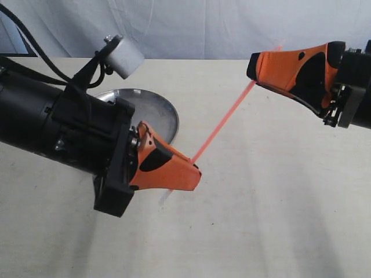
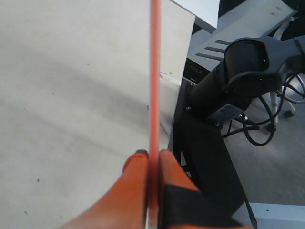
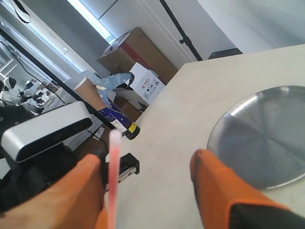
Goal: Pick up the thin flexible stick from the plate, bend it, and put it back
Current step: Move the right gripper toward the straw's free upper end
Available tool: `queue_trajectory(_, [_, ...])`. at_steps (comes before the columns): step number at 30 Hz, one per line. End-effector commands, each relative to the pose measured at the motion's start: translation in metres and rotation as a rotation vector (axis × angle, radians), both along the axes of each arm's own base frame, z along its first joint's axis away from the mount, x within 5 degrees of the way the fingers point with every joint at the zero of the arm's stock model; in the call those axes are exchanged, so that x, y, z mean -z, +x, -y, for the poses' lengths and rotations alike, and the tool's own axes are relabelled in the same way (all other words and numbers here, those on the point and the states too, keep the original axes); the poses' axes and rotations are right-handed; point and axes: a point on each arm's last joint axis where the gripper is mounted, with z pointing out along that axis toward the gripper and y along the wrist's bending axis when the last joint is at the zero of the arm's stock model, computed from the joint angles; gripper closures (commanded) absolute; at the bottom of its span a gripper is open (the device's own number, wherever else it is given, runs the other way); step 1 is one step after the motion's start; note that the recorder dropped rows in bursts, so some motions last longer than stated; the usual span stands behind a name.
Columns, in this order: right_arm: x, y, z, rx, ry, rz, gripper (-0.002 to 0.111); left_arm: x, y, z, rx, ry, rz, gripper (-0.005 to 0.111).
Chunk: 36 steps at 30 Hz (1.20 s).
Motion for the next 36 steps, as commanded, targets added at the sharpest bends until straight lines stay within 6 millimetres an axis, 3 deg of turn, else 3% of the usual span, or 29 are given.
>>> queue_trajectory(1, [-0.0016, 0.0009, 0.0002, -0.003, -0.006, 0.02, 0.055, -0.0024, -0.0048, 0.0003, 0.032, -0.022, -0.004, 0.107])
queue_trajectory(15, [-0.0028, -0.0013, -0.0015, -0.036, -0.011, 0.048, 0.057, -0.0027, -0.0077, 0.0, 0.085, -0.029, 0.027, 0.107])
queue_trajectory(22, [-0.0035, -0.0028, -0.0026, -0.055, -0.003, 0.052, 0.108, -0.0024, -0.0074, -0.0001, 0.083, -0.026, 0.031, 0.107])
queue_trajectory(36, [-0.004, -0.0038, -0.0033, -0.073, -0.041, 0.116, 0.108, -0.0018, -0.0042, 0.0001, 0.055, -0.02, 0.053, 0.107])
